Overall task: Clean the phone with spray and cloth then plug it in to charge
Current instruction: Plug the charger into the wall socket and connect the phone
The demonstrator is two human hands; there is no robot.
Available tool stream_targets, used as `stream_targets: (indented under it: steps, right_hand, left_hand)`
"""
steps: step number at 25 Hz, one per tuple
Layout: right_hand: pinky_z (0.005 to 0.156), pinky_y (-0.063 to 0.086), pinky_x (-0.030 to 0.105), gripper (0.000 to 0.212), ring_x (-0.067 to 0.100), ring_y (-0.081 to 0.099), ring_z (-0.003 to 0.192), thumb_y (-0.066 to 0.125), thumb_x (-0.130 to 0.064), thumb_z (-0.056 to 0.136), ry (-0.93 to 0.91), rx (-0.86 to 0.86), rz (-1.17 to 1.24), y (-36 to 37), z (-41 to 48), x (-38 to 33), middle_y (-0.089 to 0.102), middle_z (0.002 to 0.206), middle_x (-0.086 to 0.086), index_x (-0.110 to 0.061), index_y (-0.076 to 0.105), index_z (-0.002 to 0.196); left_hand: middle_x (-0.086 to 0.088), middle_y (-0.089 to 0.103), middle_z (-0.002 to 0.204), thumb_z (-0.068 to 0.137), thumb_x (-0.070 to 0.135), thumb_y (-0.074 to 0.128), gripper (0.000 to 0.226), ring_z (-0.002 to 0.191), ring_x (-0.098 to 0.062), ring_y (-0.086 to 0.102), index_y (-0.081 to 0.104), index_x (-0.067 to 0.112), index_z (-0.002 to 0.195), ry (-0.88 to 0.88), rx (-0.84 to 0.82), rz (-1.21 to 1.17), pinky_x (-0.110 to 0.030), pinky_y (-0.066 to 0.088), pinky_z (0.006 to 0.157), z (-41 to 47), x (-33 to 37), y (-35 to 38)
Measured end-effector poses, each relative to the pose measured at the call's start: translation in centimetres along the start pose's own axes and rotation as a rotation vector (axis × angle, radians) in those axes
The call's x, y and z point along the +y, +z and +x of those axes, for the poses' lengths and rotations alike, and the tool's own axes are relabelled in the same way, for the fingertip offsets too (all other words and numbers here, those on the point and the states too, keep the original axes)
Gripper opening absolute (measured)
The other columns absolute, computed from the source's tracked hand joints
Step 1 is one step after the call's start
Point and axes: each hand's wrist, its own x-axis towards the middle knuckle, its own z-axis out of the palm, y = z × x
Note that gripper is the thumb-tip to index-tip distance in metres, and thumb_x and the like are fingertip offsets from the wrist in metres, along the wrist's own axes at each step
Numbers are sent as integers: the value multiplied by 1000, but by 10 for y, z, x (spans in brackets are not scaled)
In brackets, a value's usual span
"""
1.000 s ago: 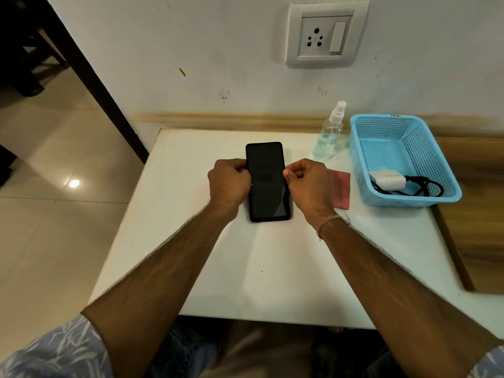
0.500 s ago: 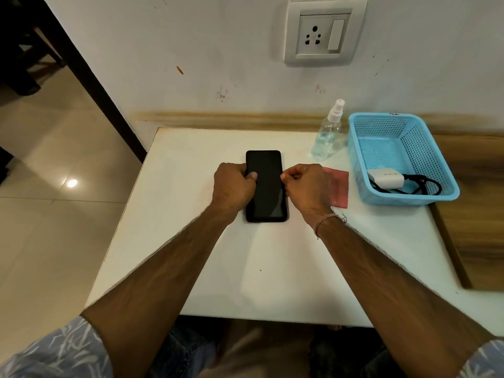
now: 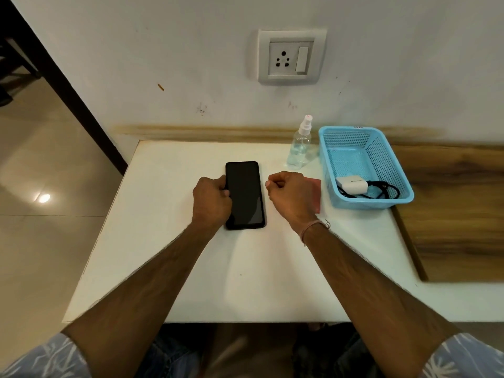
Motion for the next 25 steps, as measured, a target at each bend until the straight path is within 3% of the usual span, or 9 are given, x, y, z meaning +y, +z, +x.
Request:
stream_targets:
  steps: [2,4,6,8,11,14,18,22,25]
  right_hand:
    - [85,49,17,16,16,68,89,63,-21,90,-43,90,-4,-20,4,-2,73,95,-2,-15,72,103]
    - [90,46,24,16,18,67,93,61,-17,89,-109,180,-76,-50,15,-2,73,100,0,-16,71,102]
    - [95,48,33,24,22,66,97,58,-9,85,-135,184,-212,-88,31,4,73,101,1,-17,69,104]
    - [101,45,36,37,23,62,107,56,-3,80,-111,16,-362,-126,48,12,70,112,2,-18,67,112]
    - [106,40,36,56,24,51,124,55,-4,78,-17,-415,-646,-157,64,21,56,135,0,-23,57,131]
    - [99,47,40,65,24,52,117,58,-7,76,43,-652,-790,-163,70,27,54,133,-1,-33,51,135]
    - [101,46,41,59,22,55,114,69,-12,79,-38,-625,-814,-165,73,36,57,129,-2,-29,52,132]
    - [95,46,34,58,23,56,110,79,-15,74,-83,-462,-713,-168,63,37,60,124,2,-21,53,125]
    - [92,49,36,61,26,58,108,83,-10,69,-131,-367,-636,-174,56,27,61,121,8,-15,54,122]
  left_hand:
    - [-8,57,90,90,-11,50,37,86,-21,51,66,21,79,-7,50,-56,-17,33,74,-7,0,0]
    - [-12,69,111,91,-11,52,31,107,-25,62,72,2,111,-37,106,-101,-7,32,80,-12,2,0]
    - [-15,67,129,92,-10,52,37,122,-29,61,66,-3,125,-85,97,-117,-6,30,86,-14,2,-1]
    - [-15,67,130,92,-9,52,42,122,-28,61,62,0,132,-97,81,-124,-9,33,89,-17,1,-3]
    - [-12,66,131,94,-7,52,44,121,-27,62,61,4,136,-45,61,-107,-12,39,89,-26,3,-7]
    - [-10,66,131,96,-4,50,45,119,-26,63,62,11,136,5,51,-80,-21,44,92,-32,5,-11]
    - [-7,65,133,95,2,57,44,114,-19,63,63,16,136,-33,20,-122,-17,40,86,-34,4,-19]
    - [-7,63,134,95,9,63,43,118,-20,61,62,17,137,-58,-11,-144,-18,40,86,-38,10,-24]
    - [-8,62,137,95,10,63,46,121,-22,60,58,15,141,-50,-36,-157,-19,40,89,-43,25,-22]
